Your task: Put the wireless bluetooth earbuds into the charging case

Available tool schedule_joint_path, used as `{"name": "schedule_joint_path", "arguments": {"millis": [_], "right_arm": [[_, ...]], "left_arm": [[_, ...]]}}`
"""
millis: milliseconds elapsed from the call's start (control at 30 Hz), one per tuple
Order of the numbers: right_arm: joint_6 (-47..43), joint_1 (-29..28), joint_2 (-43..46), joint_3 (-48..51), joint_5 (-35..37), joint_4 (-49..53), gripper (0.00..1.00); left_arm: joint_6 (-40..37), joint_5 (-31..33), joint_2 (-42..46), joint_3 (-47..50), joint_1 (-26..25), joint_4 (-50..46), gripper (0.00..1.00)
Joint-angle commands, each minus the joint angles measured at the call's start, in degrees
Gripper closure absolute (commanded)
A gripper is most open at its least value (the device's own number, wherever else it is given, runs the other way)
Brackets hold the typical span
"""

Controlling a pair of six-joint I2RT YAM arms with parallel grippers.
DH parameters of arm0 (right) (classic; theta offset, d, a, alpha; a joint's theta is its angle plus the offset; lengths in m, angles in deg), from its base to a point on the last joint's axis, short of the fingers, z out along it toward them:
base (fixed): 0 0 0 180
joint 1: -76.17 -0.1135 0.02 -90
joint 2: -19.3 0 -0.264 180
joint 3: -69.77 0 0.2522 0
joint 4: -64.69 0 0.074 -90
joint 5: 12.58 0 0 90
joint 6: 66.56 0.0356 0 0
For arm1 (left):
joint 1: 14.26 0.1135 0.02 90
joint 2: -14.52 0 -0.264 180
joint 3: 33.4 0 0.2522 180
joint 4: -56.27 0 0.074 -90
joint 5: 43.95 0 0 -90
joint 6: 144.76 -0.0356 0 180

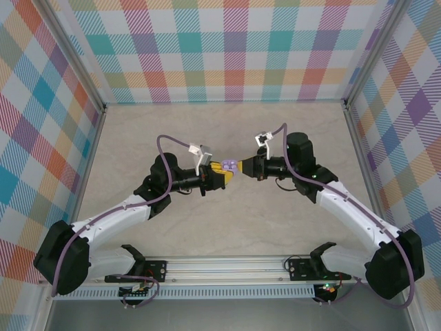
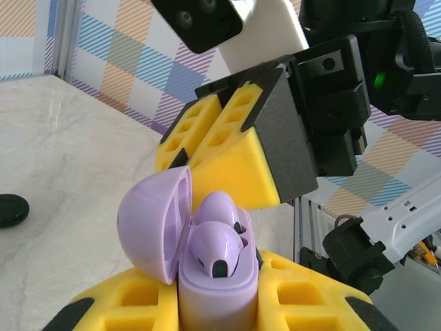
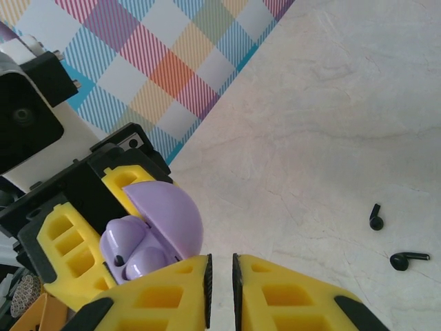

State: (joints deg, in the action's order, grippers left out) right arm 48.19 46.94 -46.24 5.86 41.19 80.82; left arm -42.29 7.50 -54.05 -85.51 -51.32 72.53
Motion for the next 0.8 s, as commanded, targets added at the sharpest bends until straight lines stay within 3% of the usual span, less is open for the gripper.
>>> {"name": "schedule_joint_path", "arguments": {"millis": [0,200,767], "right_arm": [[-1.34,-0.58,2.0,-0.08,-1.14,-3.09,0.81],[-3.29,-0.17,-0.88,-3.3,3.67,5.18,0.81],[-7.79,1.38,-7.26,-9.61,-4.63,10.67,0.78]], "left_arm": [[0.49,-0.74,-0.17,-1.18,-0.71,-1.67,0.79],[-0.07,-1.06,1.73,-1.67,-0.73,-1.93,0.79],[-4.37,-1.98,5.79,-2.78,-0.71,-5.94,0.79]]}}
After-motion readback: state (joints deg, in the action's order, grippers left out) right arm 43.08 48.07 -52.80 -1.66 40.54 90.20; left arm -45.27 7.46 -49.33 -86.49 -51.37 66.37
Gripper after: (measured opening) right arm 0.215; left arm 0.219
